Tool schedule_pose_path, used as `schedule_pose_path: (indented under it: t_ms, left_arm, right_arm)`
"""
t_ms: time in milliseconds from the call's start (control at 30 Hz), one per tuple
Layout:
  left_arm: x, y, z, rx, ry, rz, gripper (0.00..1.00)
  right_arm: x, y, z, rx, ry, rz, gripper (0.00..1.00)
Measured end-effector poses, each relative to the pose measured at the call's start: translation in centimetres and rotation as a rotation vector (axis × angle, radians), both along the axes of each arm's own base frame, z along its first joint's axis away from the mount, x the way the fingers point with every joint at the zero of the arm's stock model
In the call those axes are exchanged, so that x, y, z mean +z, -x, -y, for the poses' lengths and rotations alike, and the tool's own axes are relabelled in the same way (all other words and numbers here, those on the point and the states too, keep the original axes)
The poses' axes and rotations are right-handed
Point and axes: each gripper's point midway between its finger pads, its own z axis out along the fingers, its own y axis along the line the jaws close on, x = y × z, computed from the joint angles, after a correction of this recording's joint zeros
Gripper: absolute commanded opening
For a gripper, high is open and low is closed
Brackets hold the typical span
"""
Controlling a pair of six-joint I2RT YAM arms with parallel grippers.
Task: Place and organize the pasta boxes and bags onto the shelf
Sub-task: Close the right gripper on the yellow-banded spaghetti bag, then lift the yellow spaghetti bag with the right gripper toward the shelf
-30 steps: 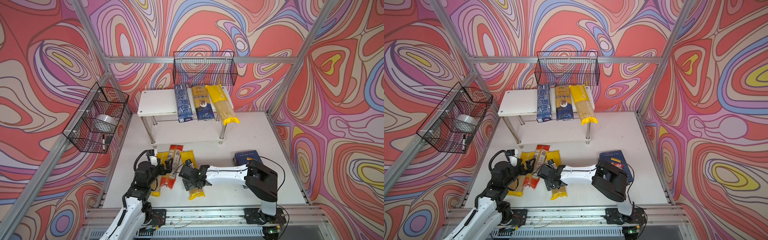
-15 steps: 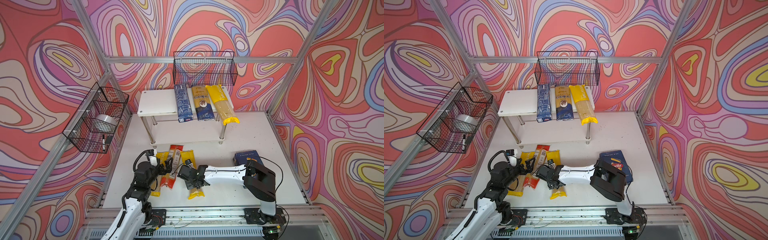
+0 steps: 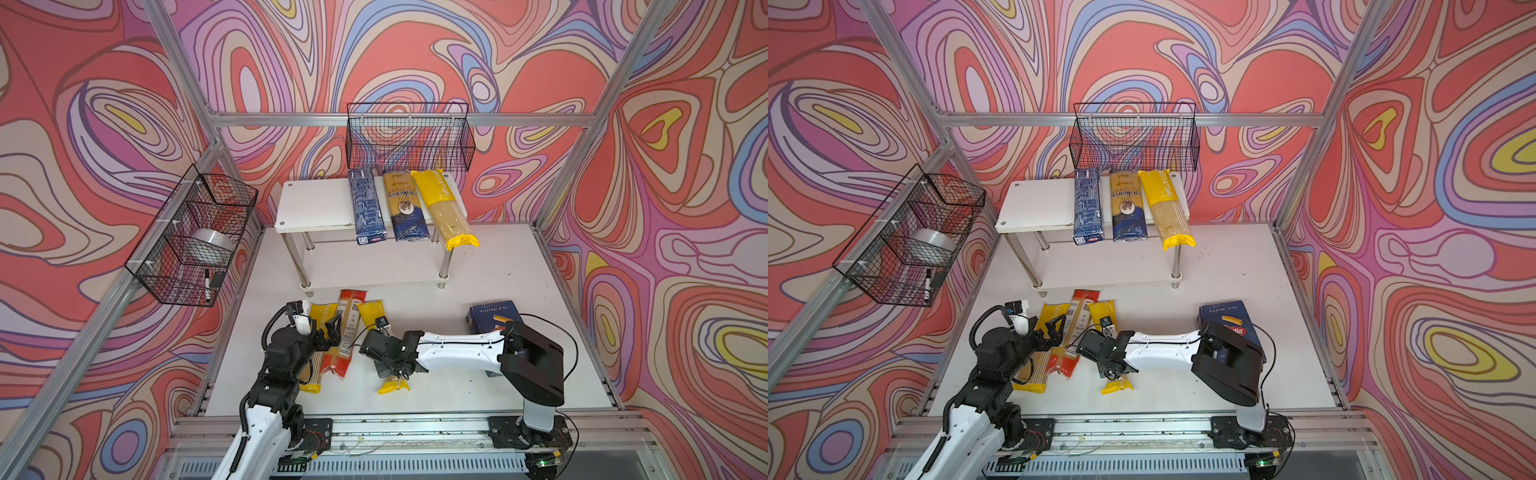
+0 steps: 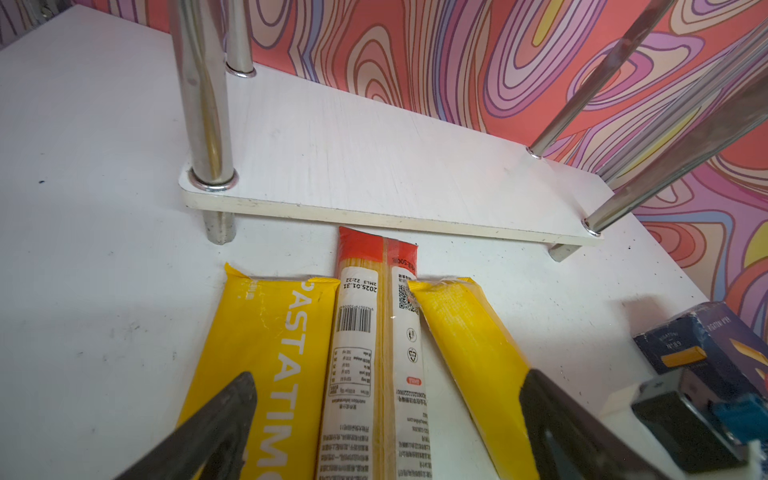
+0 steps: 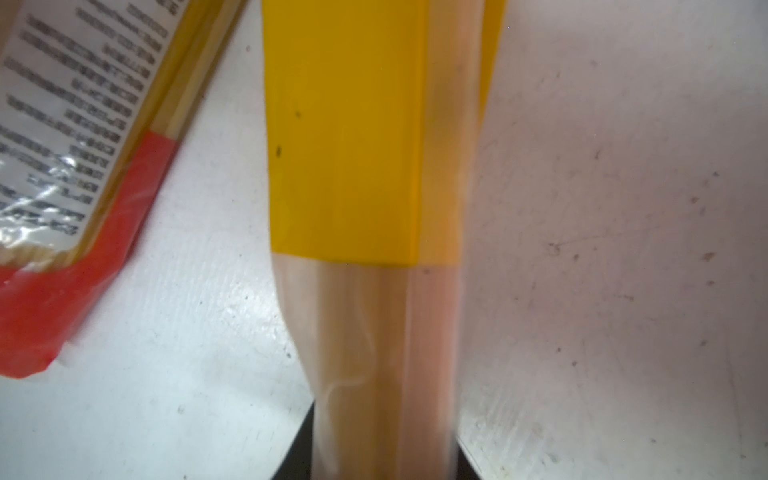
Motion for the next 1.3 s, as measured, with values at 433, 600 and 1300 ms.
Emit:
schedule_pose_path:
  t_ms: [433,600,1300]
  left_arm:
    - [2.0,1.2,-3.7,0.186,-0.069,0.061,1.00]
    - [1.7,1.3,-4.1,0.208,-0.079,0.049,1.00]
    - [0.6,1.2,-3.8,0.186,-0.100,0.007,1.00]
  right_arm:
    - [2.6,2.3,0.1,0.045,-0.078,-0.024,0.07]
    - [5.7,2.8,-0.8,0.076,-0.138,0.011,0.05]
    - [19.0,1.0,-4.7,0.202,-0.266,0.272,0.03]
